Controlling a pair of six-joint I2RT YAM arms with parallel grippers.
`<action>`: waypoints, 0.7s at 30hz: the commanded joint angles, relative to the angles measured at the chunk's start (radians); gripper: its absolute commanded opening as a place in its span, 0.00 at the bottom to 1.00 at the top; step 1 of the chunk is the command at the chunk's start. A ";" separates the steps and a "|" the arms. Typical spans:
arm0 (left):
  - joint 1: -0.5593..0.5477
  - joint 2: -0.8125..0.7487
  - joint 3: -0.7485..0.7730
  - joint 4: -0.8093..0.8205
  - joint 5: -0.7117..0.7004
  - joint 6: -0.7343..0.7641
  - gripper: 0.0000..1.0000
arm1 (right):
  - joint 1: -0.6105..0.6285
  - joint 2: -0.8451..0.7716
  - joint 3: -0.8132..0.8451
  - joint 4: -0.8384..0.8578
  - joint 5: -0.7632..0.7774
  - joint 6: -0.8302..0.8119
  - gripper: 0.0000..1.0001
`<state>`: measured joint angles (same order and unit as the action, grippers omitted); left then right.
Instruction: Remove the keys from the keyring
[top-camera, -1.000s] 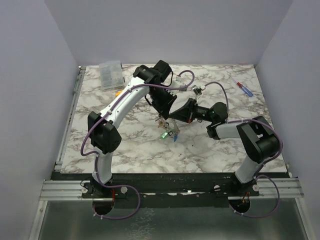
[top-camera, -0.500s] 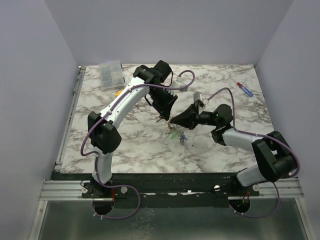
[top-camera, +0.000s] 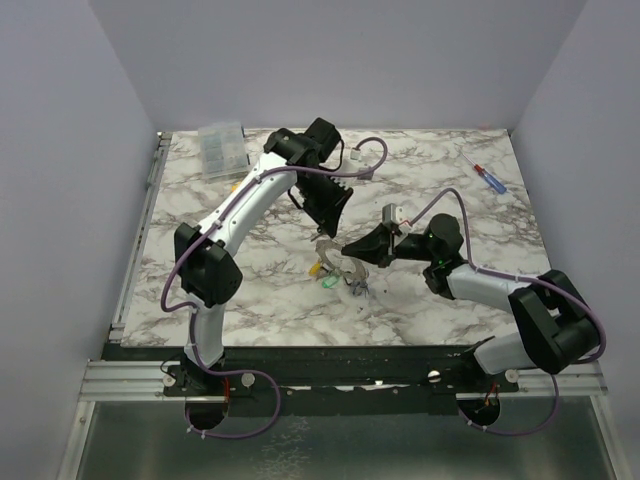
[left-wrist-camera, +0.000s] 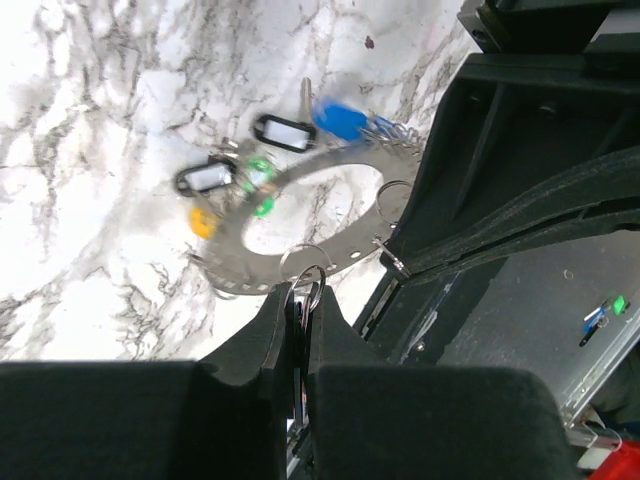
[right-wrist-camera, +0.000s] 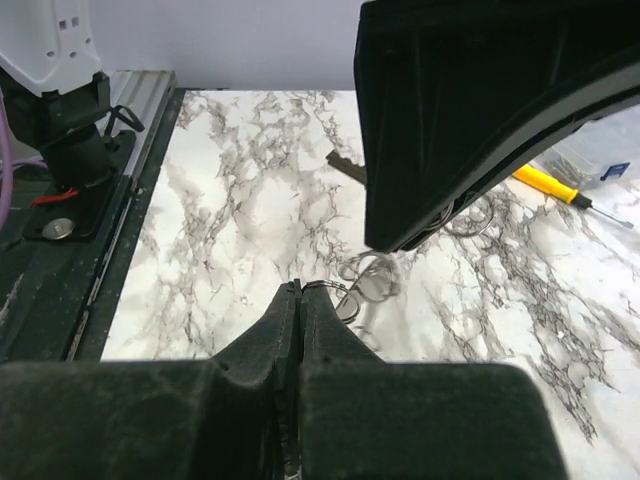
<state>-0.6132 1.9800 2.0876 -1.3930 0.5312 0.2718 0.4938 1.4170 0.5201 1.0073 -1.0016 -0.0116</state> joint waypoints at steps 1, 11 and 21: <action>0.047 -0.018 0.068 0.019 -0.020 0.012 0.00 | -0.003 -0.036 0.006 0.002 0.056 0.007 0.01; 0.216 -0.169 -0.132 0.253 -0.117 0.004 0.00 | -0.031 -0.054 0.038 -0.070 0.170 0.098 0.00; 0.354 -0.491 -0.783 0.779 -0.669 -0.082 0.00 | -0.044 -0.085 0.104 -0.238 0.256 0.188 0.01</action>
<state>-0.2638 1.5887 1.4998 -0.8814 0.2077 0.2276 0.4541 1.3659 0.5694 0.8448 -0.8101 0.1341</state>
